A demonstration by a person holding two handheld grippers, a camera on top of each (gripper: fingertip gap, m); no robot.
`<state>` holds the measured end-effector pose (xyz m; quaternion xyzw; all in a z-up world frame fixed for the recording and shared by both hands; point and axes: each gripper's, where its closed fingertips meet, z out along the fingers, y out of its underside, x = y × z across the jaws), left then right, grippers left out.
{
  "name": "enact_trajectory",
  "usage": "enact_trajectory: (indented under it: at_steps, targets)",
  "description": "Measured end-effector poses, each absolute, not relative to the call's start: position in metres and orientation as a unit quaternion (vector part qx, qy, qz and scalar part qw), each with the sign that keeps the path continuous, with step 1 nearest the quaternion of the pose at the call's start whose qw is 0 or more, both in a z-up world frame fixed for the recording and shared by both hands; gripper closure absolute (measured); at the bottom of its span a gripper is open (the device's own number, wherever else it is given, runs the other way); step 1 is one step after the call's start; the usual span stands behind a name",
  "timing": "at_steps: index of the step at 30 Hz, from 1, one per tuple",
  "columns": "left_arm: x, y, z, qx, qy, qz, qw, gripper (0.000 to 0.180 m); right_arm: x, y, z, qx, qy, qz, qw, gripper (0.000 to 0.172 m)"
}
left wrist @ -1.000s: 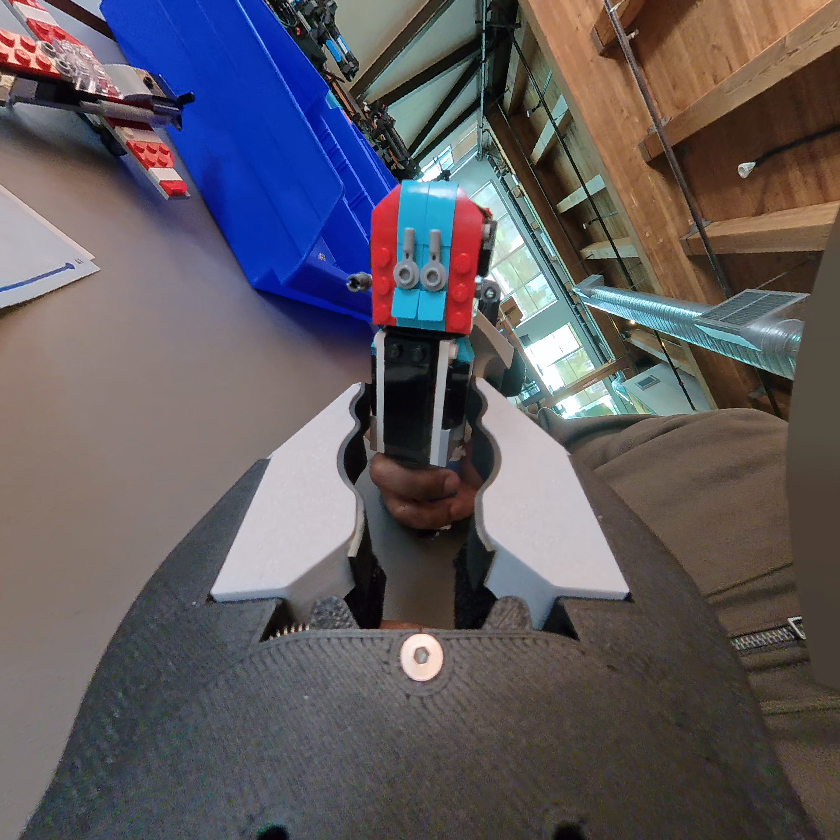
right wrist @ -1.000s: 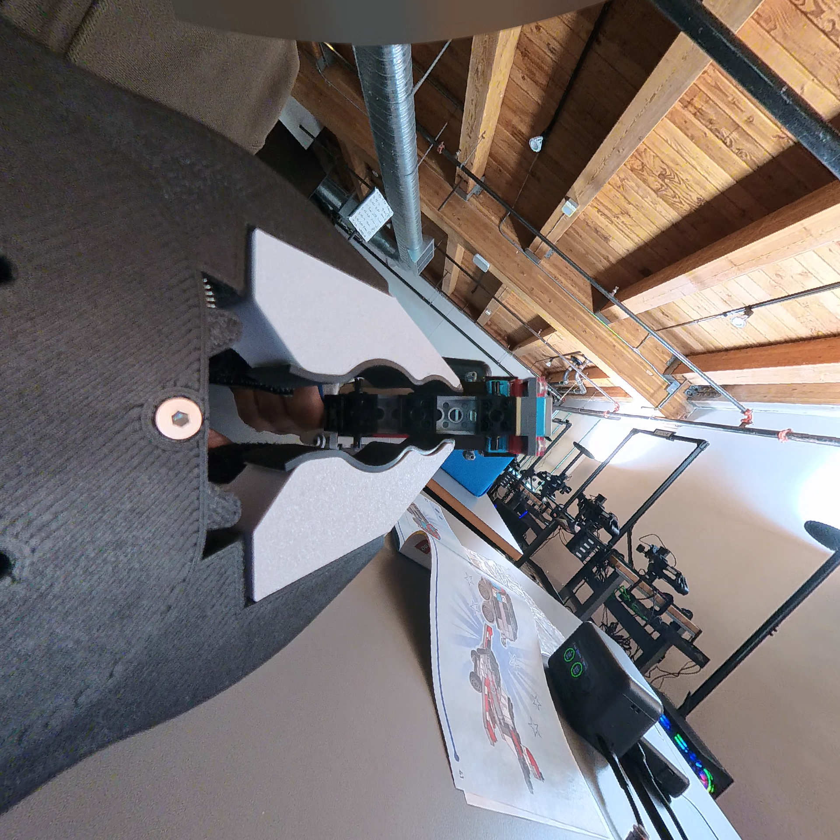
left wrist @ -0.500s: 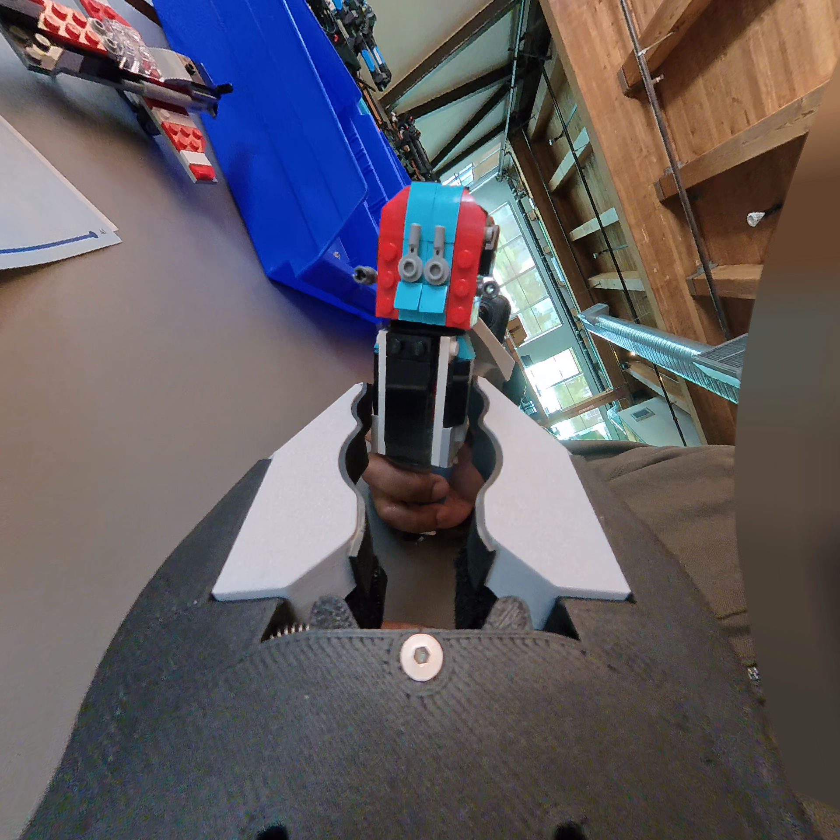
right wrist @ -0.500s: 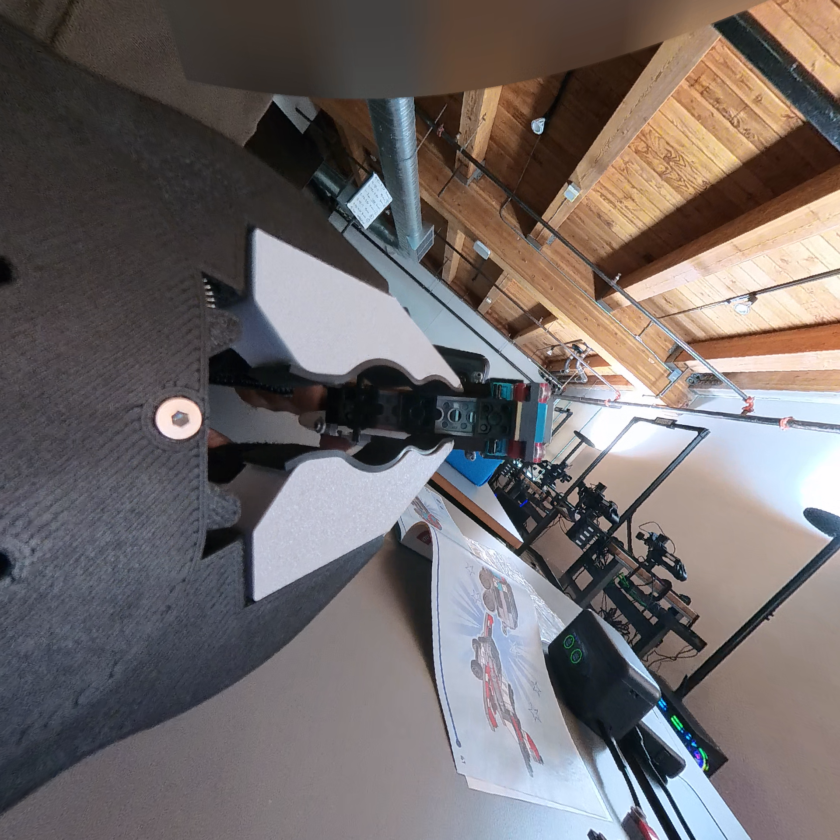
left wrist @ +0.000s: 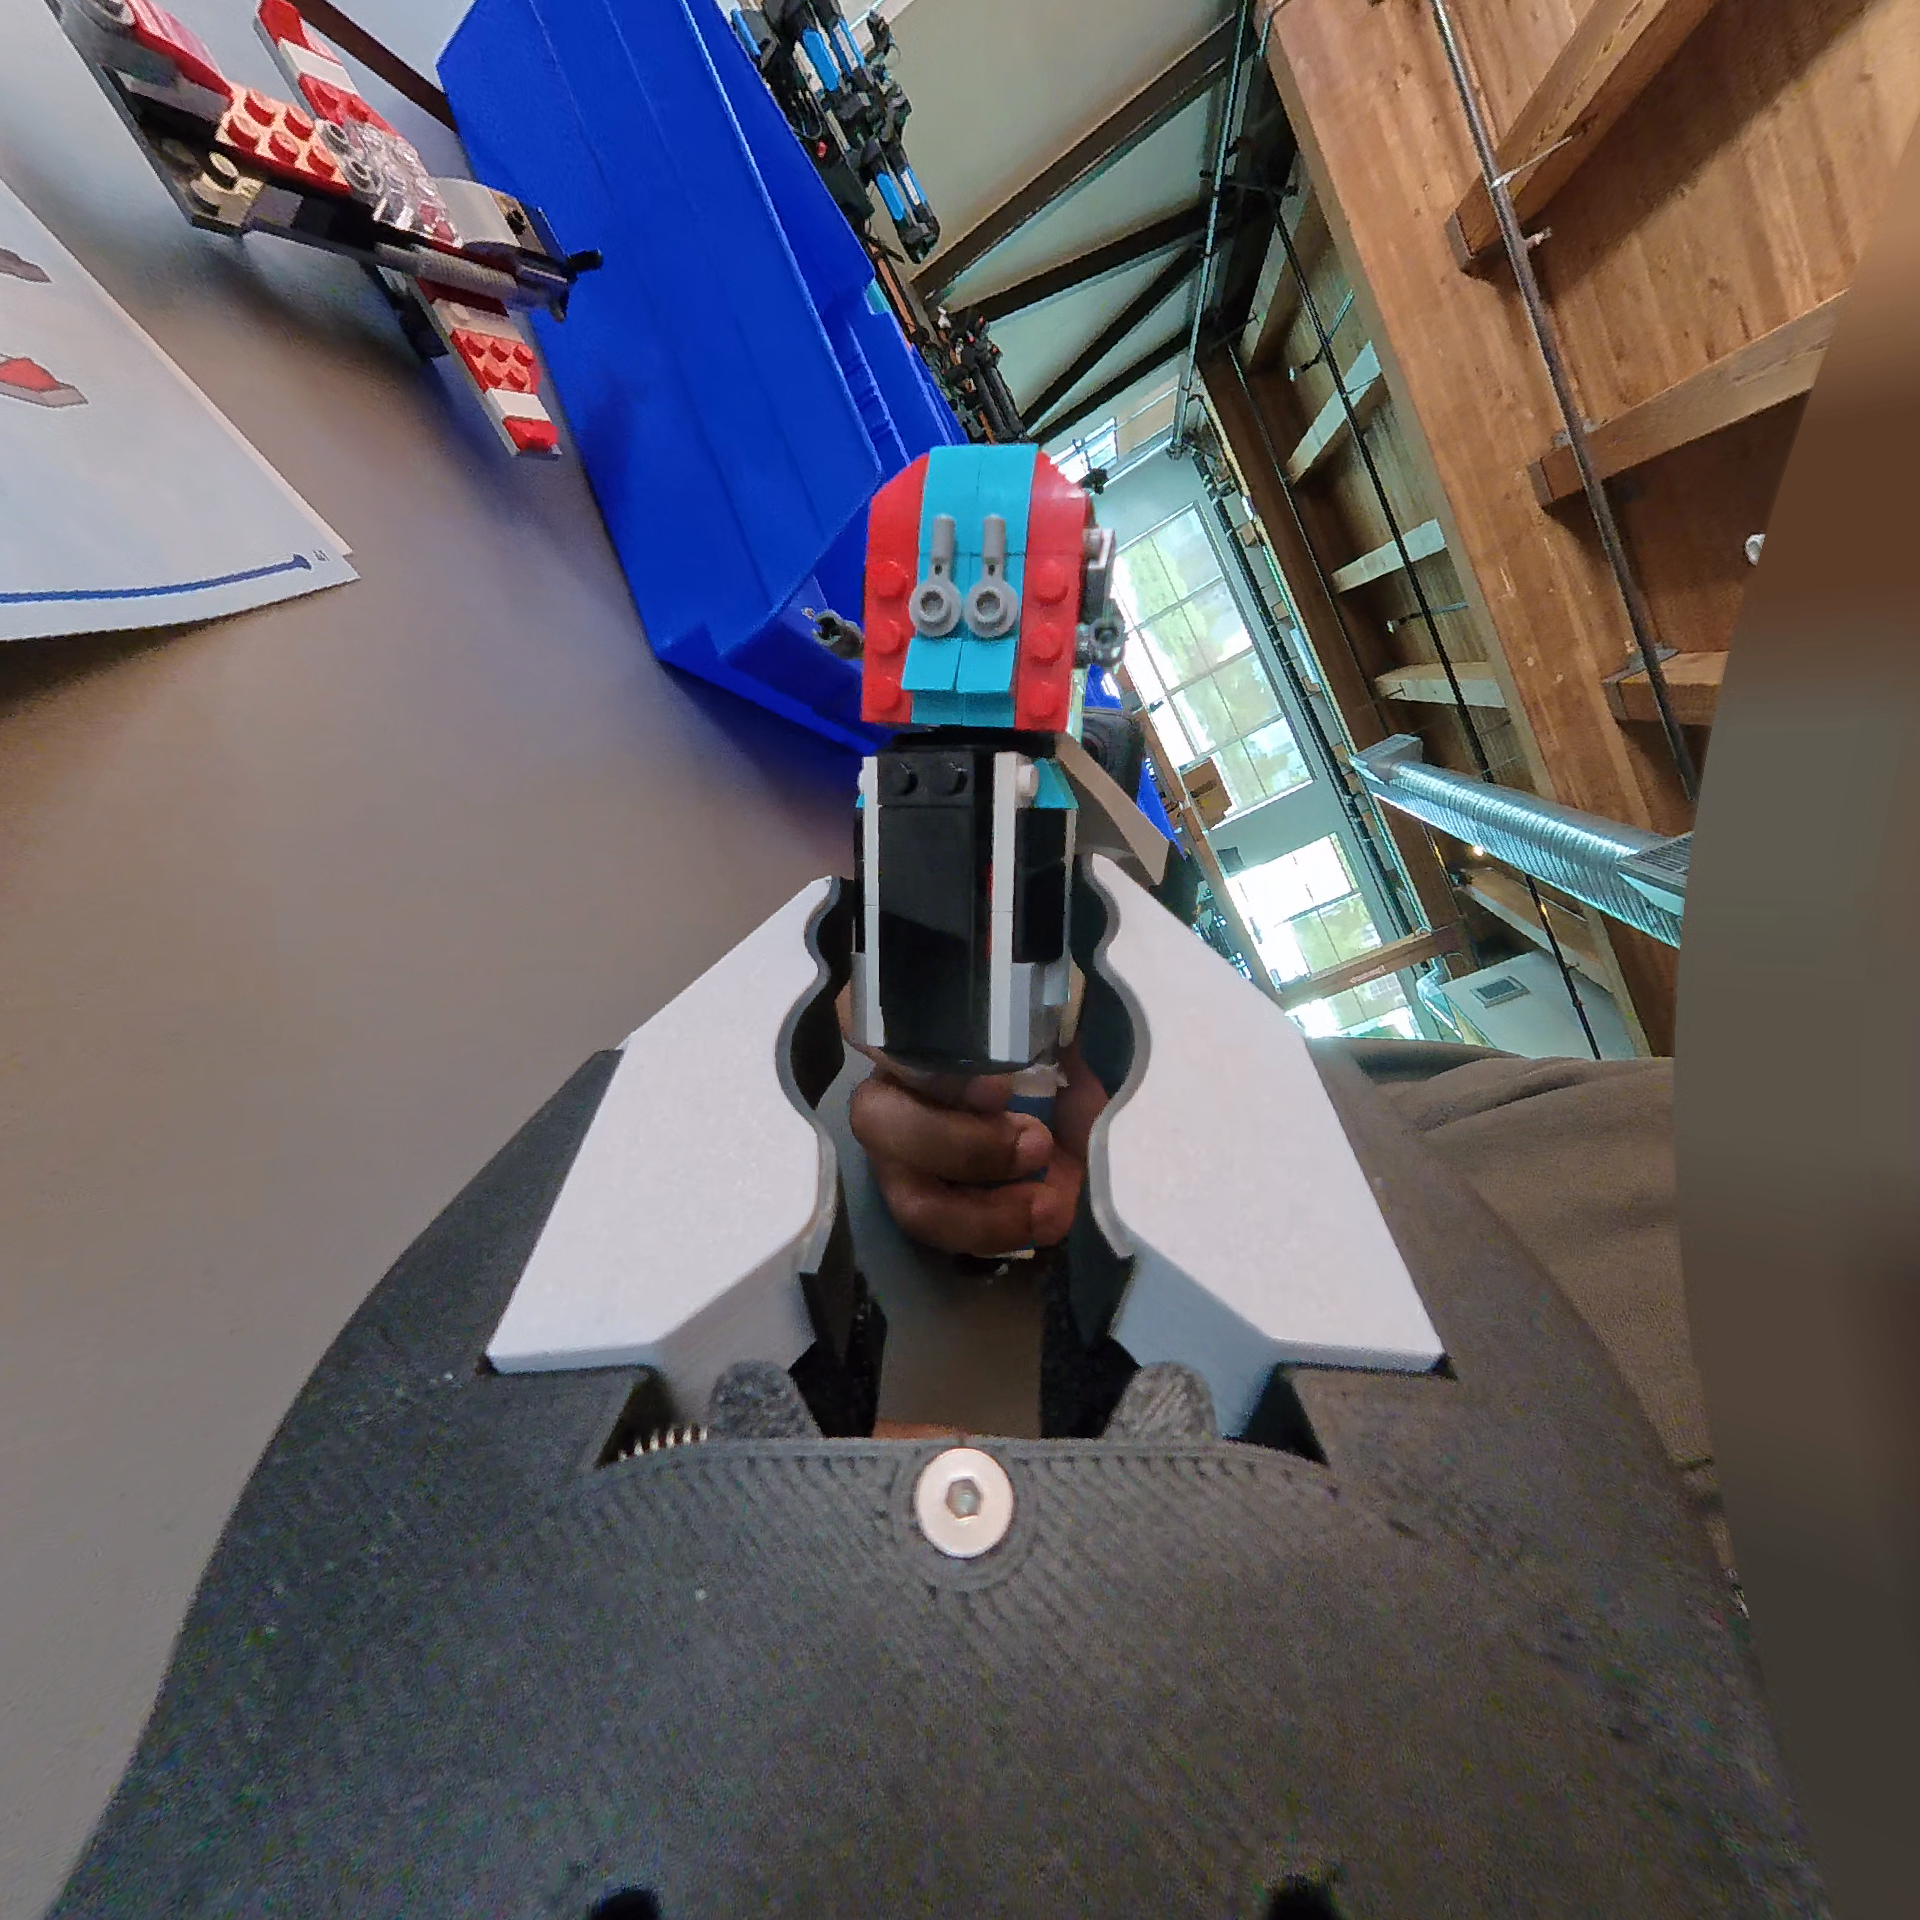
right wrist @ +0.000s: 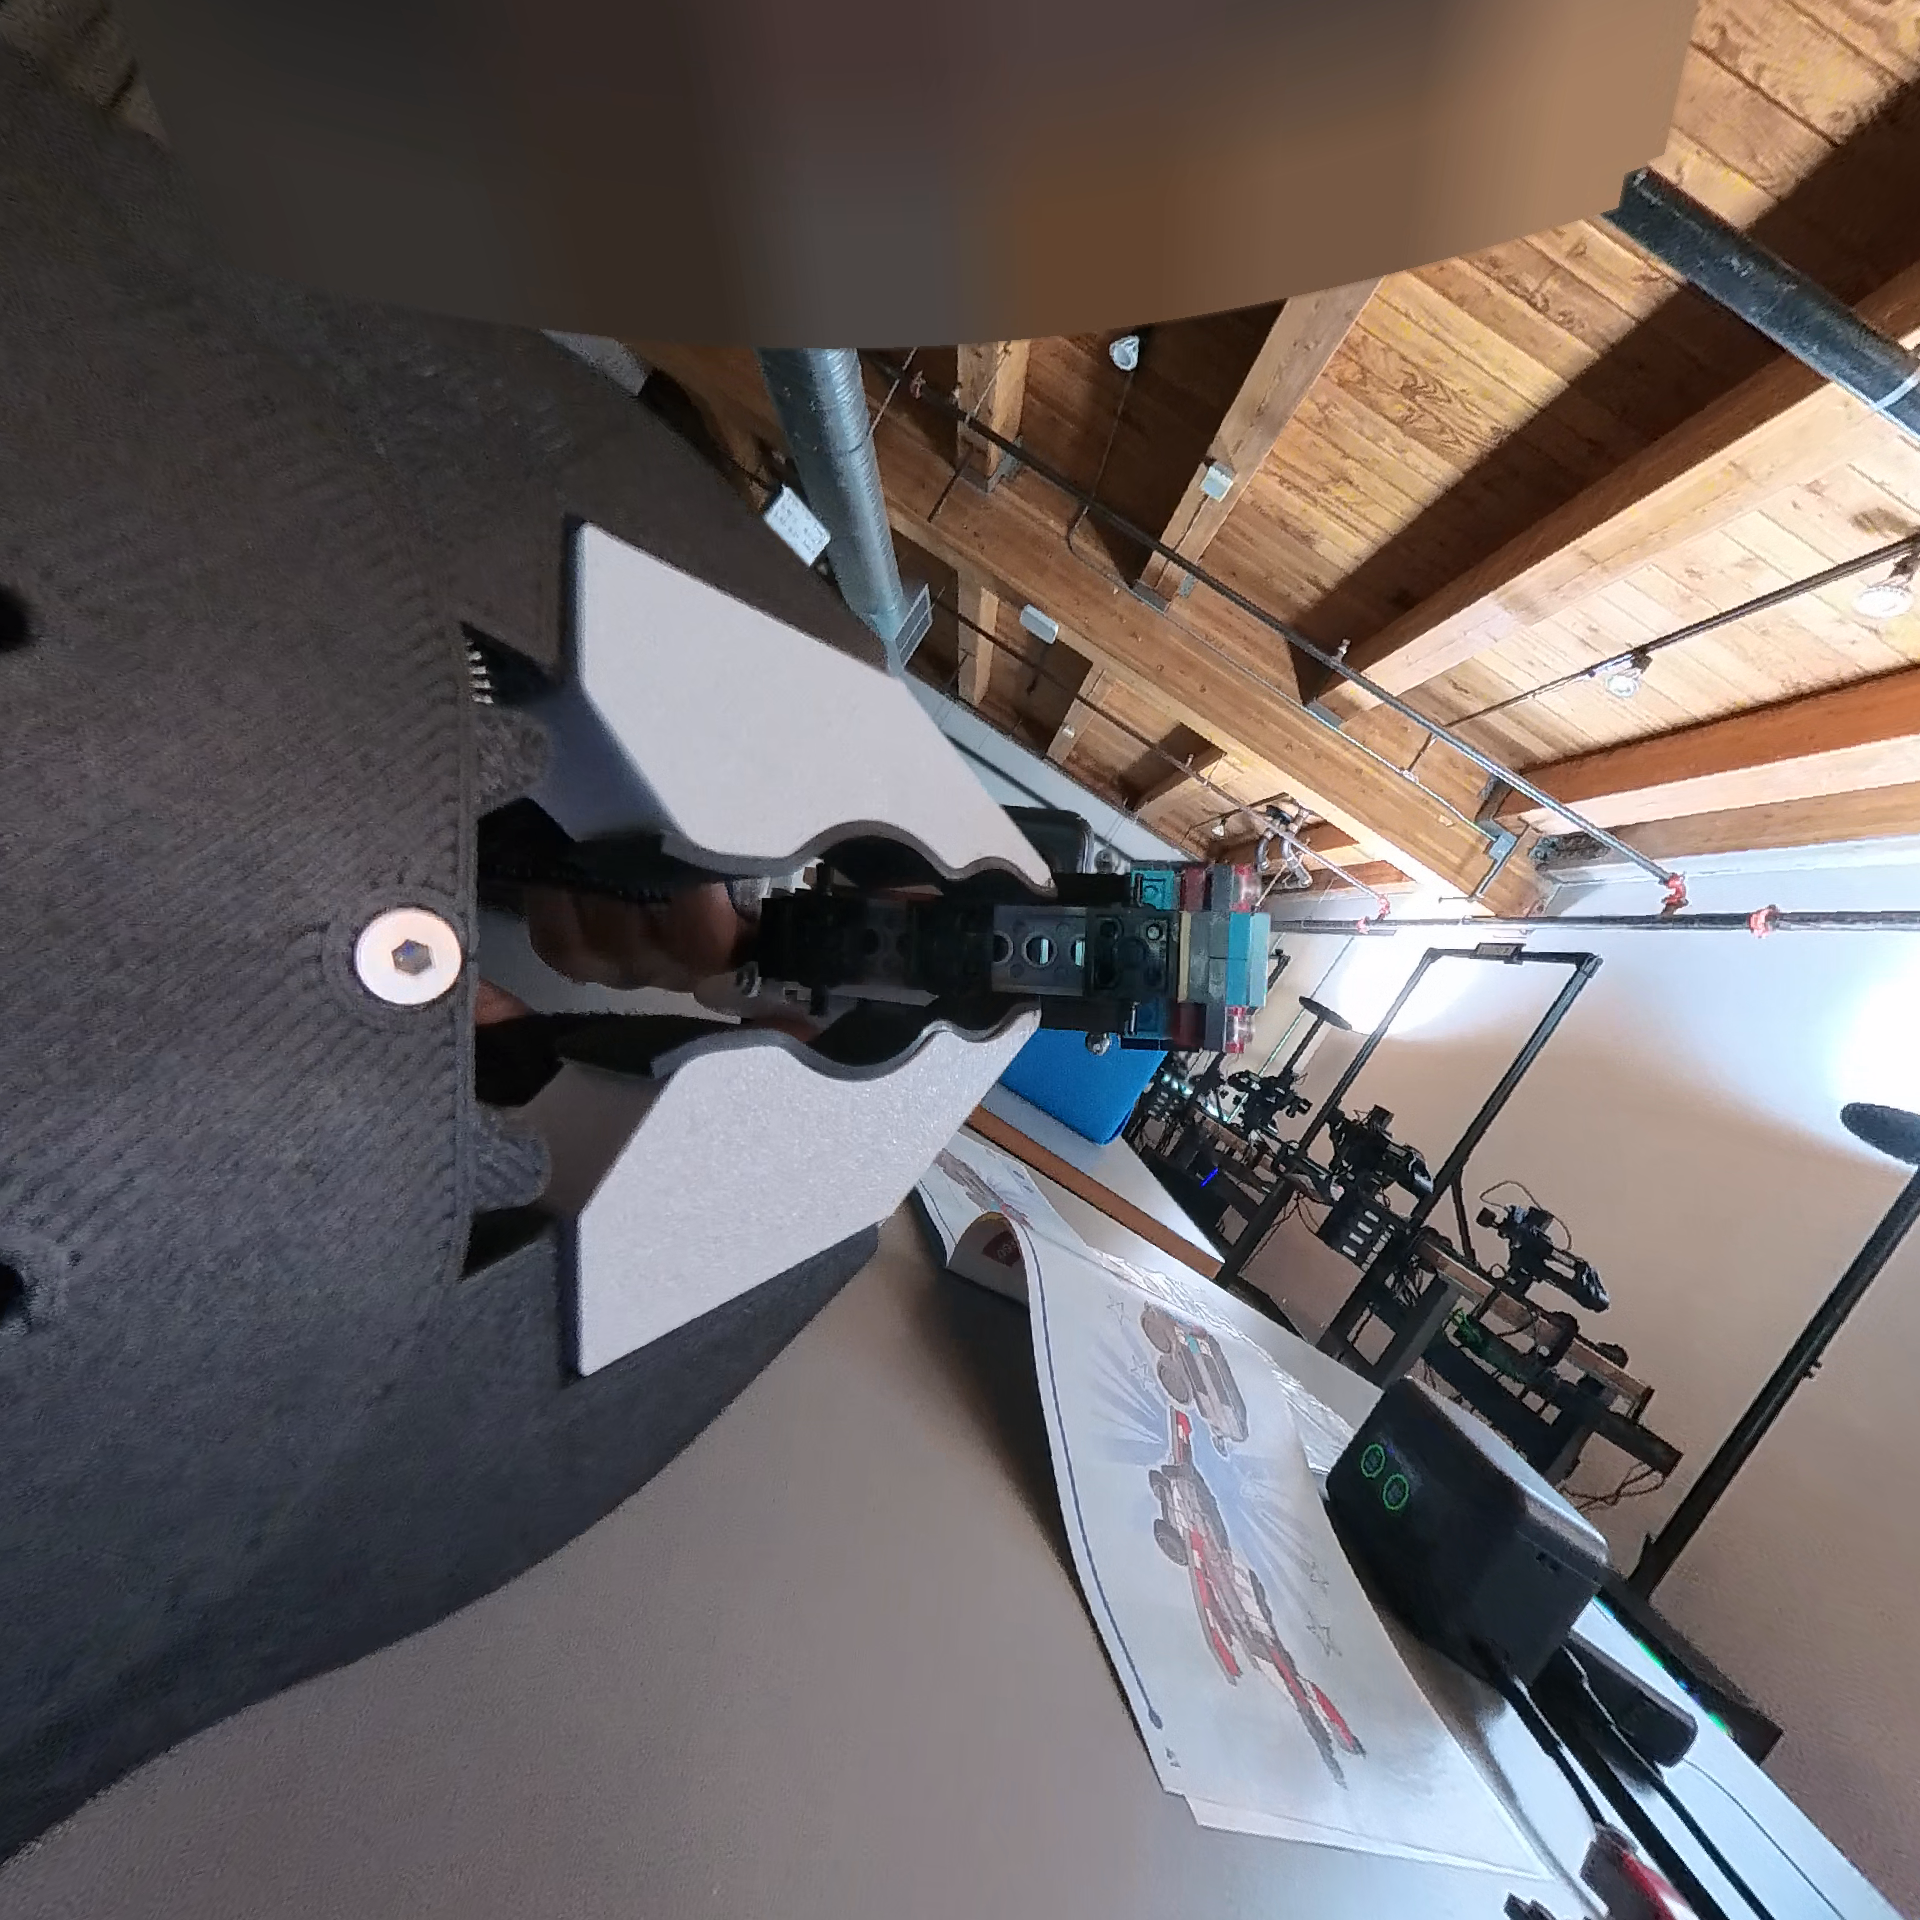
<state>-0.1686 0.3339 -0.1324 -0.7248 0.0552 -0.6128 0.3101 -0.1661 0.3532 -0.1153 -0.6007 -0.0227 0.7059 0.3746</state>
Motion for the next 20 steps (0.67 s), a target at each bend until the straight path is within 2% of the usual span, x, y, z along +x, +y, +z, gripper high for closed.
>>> enact_trajectory:
  at_steps: [20]
  targets:
    - [-0.1695, 0.3373, -0.1342, -0.735, 0.060, -0.582, 0.342, 0.138, -0.1657, 0.3535, -0.1163, -0.595, -0.004, 0.716, 0.366, 0.156]
